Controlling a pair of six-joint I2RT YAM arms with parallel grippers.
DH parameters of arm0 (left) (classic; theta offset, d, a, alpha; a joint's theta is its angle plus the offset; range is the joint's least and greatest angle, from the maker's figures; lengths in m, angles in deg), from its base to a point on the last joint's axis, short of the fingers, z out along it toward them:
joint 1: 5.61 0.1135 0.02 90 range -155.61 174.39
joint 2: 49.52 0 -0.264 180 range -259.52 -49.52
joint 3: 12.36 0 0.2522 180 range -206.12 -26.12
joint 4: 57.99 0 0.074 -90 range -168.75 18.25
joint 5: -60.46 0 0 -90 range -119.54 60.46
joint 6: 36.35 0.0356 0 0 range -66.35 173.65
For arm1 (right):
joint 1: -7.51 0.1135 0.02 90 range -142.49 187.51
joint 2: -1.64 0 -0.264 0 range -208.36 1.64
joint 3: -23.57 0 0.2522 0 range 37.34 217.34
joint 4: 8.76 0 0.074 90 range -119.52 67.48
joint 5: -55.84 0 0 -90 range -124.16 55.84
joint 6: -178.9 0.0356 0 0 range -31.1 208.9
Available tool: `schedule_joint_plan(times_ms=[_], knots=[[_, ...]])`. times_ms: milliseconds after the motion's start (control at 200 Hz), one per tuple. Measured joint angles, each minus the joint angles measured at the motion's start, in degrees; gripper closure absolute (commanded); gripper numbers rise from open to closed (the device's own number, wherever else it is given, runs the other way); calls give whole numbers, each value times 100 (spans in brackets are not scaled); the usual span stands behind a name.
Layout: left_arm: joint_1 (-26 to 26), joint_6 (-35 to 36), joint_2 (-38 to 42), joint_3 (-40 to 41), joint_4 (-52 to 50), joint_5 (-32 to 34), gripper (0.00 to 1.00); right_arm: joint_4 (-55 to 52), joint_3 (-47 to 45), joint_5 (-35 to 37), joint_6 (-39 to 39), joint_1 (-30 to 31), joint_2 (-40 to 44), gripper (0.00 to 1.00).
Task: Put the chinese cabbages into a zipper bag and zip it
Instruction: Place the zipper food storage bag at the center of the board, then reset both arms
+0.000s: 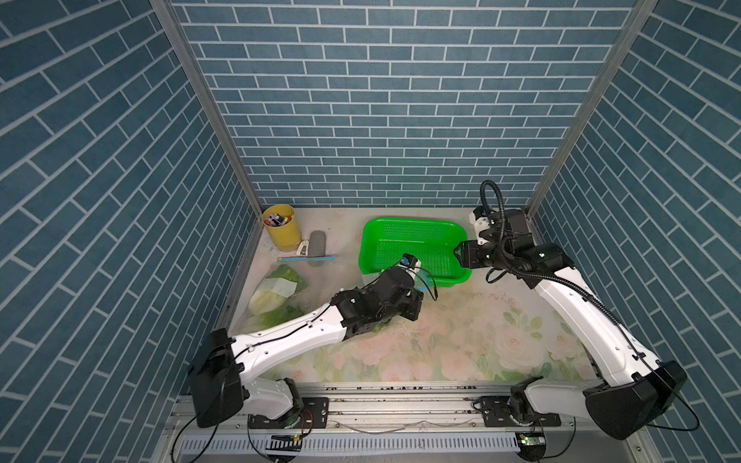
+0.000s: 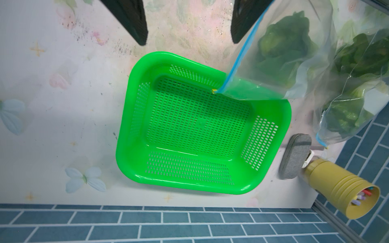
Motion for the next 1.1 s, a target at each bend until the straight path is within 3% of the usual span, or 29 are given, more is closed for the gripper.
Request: schedule_joint_plan(times_ms=[335,495,580,695,790,920,1100], knots=[[-640,-170,-2426,-1405,372,-278,100,361,-658,-111,533,-723,125,36],[-809,28,-2704,-1543,350,-273,71,546,-944,-199,647,-944,278,36],[-848,208,-2651,-1587,302,-208,54,638,-1086,-232,693,-1036,365,36],[-879,413,-2382,-1554,203,-52,38,750,-1189,-256,756,-1139,393,36],[-883,629,-1869,-1375,107,214,14,807,-1237,-256,824,-1207,393,36],[-883,824,-1027,-1213,-160,789,1,898,-1252,-225,981,-1405,417,34],[-717,1152,33,-1110,-656,1945,1,1211,-1526,153,1272,-1718,684,28]])
